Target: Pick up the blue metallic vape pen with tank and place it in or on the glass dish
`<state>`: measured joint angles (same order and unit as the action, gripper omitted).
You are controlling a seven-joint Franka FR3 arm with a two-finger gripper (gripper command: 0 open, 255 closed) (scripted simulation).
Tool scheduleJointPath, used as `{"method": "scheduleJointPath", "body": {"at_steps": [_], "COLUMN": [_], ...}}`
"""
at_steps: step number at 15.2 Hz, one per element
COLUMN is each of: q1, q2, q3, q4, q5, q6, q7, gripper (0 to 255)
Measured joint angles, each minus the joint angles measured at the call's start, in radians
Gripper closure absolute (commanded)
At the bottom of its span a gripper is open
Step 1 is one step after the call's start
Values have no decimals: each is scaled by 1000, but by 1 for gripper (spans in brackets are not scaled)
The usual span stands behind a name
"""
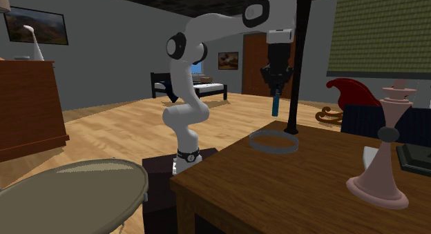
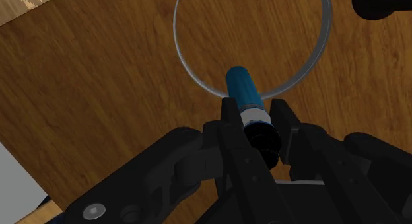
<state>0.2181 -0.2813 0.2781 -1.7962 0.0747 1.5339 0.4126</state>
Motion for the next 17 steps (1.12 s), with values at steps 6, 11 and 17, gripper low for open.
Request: {"method": "scheduleJointPath", "body": {"at_steps": [6,11,17], "q1": [28,31,35], "q2": [-52,-69,-85], "q3": [40,42,46], "q4": [-66,-146,-241], "q5": [26,31,38], "q6": [18,82,161], "q7": [62,60,56], "gripper": [255,255,255]}}
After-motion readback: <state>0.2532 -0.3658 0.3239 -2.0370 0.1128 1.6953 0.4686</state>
